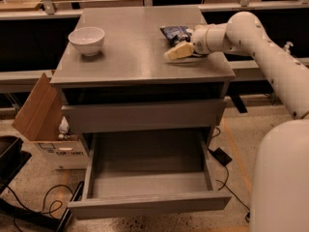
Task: Place blue chip bag into middle drawer
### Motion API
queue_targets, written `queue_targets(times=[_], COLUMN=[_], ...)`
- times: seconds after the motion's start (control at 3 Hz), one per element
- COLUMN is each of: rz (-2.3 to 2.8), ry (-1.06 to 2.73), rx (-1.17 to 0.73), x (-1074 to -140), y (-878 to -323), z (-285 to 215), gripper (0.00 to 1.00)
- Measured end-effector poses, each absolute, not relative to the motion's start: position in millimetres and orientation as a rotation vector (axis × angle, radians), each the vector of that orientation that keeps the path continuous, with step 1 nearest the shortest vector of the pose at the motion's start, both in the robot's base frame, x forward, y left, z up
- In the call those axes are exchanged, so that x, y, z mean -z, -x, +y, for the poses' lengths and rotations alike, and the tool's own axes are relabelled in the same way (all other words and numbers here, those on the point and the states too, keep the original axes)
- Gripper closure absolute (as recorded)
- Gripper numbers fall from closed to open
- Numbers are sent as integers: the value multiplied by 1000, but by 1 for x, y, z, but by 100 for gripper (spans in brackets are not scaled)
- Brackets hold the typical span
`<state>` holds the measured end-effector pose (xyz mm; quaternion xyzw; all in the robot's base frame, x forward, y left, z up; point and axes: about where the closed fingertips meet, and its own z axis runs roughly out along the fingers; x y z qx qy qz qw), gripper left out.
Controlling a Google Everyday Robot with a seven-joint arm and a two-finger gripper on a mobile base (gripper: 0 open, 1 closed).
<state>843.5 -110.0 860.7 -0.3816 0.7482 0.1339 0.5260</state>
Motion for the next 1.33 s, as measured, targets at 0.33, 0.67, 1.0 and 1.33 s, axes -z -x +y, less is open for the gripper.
queue_targets(times=[0.33,0.67,1.0,1.33], rz=[1880,1932,1937,1937], ry=[848,823,820,820], rx=[-209,-147,-144,-144], x=[-847,-839,-839,-843], y=[-868,-868,-869,-869], z=[-143,-162,-163,-163], gripper=[2,25,48,80])
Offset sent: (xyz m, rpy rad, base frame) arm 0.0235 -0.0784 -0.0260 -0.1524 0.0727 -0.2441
